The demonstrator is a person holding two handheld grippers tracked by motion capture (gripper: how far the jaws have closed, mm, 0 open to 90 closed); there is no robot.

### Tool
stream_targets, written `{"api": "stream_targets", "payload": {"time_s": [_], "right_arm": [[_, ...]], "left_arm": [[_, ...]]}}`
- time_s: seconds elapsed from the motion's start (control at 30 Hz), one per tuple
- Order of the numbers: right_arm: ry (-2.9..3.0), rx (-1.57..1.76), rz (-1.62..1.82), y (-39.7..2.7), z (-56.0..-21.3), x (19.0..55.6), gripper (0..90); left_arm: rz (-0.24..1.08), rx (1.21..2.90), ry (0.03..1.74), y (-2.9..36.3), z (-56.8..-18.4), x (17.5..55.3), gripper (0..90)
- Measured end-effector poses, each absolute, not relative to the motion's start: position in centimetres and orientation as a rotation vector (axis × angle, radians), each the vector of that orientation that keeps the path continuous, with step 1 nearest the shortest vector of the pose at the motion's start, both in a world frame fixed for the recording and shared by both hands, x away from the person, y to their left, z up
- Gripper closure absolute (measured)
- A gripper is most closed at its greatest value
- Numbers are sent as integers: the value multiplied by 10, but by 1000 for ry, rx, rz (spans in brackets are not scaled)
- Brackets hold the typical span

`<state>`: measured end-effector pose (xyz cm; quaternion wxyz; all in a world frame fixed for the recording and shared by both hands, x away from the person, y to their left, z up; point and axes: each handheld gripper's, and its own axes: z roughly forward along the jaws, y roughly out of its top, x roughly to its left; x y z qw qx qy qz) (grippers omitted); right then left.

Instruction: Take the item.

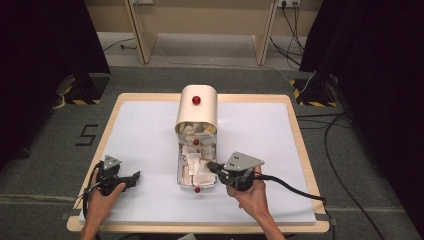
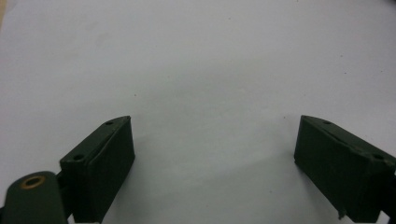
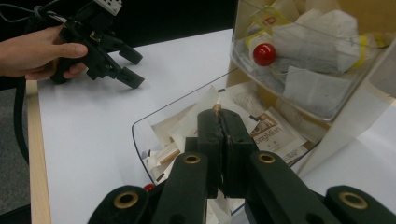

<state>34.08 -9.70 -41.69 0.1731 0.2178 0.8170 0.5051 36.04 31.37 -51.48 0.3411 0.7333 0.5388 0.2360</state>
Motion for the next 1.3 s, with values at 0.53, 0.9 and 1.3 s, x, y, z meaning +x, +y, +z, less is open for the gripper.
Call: {"api": "stream_targets", "payload": {"time_s": [0.53,0.9,1.3], "right_arm": [[2257,669,1436,-116,-410,348,884],[2235,696,1435,-124,-408,351,884],[2212,723,1421,-134,-406,355,884]], "left_arm": [[614,1907,1402,314,-515,360,113],[614,1910,1401,314,-515,360,113],[614,1907,1402,314,-515,360,113]]}}
